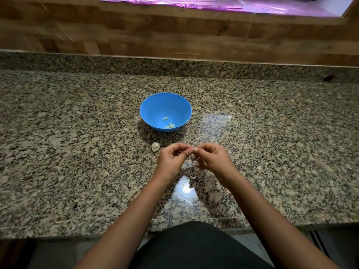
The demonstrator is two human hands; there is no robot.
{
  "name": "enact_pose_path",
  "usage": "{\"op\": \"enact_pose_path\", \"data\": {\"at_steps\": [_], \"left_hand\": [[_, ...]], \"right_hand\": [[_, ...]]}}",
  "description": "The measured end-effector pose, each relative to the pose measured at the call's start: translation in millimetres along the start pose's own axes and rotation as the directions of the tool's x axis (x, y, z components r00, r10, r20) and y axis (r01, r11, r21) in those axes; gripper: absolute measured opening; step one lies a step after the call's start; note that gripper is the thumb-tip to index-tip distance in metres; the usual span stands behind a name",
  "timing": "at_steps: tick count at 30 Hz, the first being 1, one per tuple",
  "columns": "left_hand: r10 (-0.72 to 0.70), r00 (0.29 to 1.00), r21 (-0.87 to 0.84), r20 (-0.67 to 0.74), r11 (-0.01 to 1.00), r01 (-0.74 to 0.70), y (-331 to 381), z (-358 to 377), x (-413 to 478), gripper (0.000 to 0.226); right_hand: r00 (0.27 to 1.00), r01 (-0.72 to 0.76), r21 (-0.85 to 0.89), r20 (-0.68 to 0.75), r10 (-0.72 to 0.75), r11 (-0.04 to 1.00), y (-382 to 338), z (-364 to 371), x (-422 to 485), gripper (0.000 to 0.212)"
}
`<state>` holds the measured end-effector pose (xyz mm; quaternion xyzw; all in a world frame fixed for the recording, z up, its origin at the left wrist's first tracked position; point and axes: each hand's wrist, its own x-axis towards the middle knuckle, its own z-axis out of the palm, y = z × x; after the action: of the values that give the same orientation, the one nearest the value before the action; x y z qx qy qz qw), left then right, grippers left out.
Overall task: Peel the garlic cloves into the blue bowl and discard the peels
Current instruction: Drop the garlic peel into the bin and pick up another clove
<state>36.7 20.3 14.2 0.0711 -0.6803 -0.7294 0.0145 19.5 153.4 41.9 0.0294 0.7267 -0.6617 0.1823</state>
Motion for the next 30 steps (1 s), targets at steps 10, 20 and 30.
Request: {"op": "enact_pose_path", "data": {"at_steps": [10, 20, 30], "left_hand": [[-0.113, 0.964, 0.198, -0.242, 0.966, 0.163, -15, -39, 0, 0.011], [-0.31, 0.925, 0.058, -0.221, 0.942, 0.33, -16, -47, 13, 0.026], [-0.258, 0.939, -0.203, -0.225, 0.955, 0.214, -15, -61, 9, 0.012]], "right_hand": [[0.994, -0.056, -0.386, -0.11, 0.015, 0.921, 14, -7, 10, 0.009], [0.983, 0.114, -0.63, -0.04, -0.179, 0.768, 13, 22, 31, 0.016], [0.975, 0.176, -0.762, 0.048, -0.216, 0.624, 21, 61, 72, 0.018]]}}
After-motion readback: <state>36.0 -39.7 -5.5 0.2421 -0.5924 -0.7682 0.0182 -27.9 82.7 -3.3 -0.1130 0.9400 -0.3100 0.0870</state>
